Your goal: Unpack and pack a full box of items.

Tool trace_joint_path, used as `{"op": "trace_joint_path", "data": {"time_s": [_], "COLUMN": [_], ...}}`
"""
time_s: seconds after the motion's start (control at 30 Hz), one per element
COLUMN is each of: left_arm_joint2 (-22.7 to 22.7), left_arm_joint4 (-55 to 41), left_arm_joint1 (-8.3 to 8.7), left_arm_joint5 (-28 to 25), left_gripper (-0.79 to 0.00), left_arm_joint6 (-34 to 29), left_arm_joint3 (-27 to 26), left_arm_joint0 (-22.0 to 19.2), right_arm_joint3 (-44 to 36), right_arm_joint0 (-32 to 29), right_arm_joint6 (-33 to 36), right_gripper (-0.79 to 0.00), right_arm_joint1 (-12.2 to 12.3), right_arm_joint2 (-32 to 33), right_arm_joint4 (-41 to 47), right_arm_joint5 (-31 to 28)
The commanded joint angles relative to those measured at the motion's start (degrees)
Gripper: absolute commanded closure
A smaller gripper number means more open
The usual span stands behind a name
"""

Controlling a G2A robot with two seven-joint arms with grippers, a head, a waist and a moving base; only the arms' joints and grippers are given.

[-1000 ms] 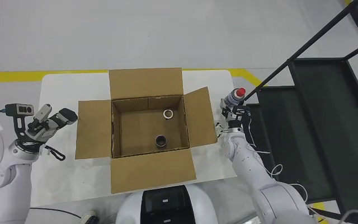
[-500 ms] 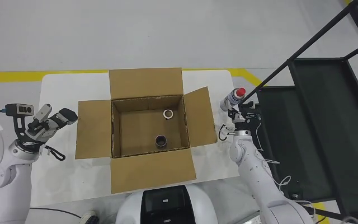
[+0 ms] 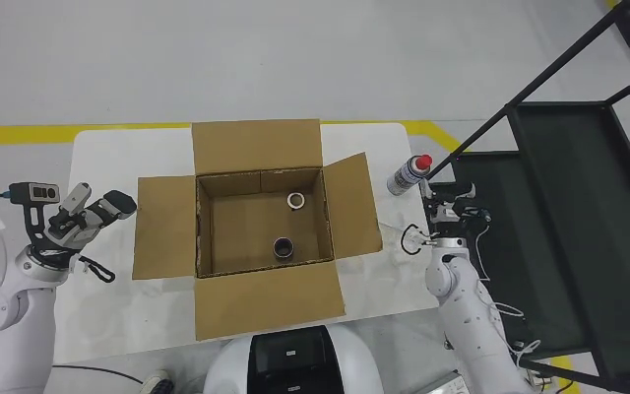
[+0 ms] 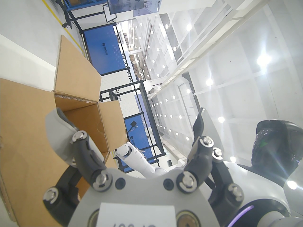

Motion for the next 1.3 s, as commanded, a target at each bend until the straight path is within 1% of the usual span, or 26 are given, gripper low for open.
{"op": "trace_joint_path", "data": {"time_s": [0.0,0.23,0.33,0.47,0.53,0.6,0.7,0.77,0.93,1.07,1.13,1.27], "left_arm_joint2": [0.0,0.0,0.0,0.0,0.0,0.0,0.0,0.0,0.0,0.0,0.0,0.0], "left_arm_joint4": [0.0,0.0,0.0,0.0,0.0,0.0,0.0,0.0,0.0,0.0,0.0,0.0], "left_arm_joint1": [0.00,0.00,0.00,0.00,0.00,0.00,0.00,0.00,0.00,0.00,0.00,0.00], "left_arm_joint5": [0.0,0.0,0.0,0.0,0.0,0.0,0.0,0.0,0.0,0.0,0.0,0.0], "left_gripper": [-0.785,-0.785,-0.785,-0.785,-0.785,-0.785,-0.785,-0.785,-0.785,-0.785,-0.785,-0.785], "left_arm_joint6": [0.0,0.0,0.0,0.0,0.0,0.0,0.0,0.0,0.0,0.0,0.0,0.0], "left_arm_joint3": [0.0,0.0,0.0,0.0,0.0,0.0,0.0,0.0,0.0,0.0,0.0,0.0], "left_arm_joint0": [0.0,0.0,0.0,0.0,0.0,0.0,0.0,0.0,0.0,0.0,0.0,0.0], "right_arm_joint3": [-0.5,-1.0,-3.2,-9.0,-12.8,-16.8,-22.1,-25.7,-33.8,-38.9,-40.7,-42.9], "right_arm_joint0": [-0.4,-1.2,-2.6,-5.9,-8.0,-10.1,-13.0,-14.7,-17.9,-18.3,-17.6,-14.7], "right_arm_joint6": [0.2,0.2,1.9,7.8,11.0,13.5,16.3,18.6,26.4,32.8,36.4,42.8], "right_gripper": [-0.785,-0.785,-0.785,-0.785,-0.785,-0.785,-0.785,-0.785,-0.785,-0.785,-0.785,-0.785], "right_arm_joint1": [0.1,0.5,0.6,0.6,0.7,0.7,0.8,0.9,1.3,1.4,1.5,1.6], "right_arm_joint2": [0.8,4.2,4.8,5.0,5.3,5.7,6.2,6.5,6.6,4.7,3.2,-0.7], "right_arm_joint4": [0.1,2.4,5.2,9.9,12.1,13.8,14.4,14.6,13.9,11.5,10.5,5.4], "right_arm_joint5": [0.2,0.9,-2.3,-8.0,-9.7,-10.3,-10.6,-11.8,-12.8,-12.6,-12.2,-11.0]}}
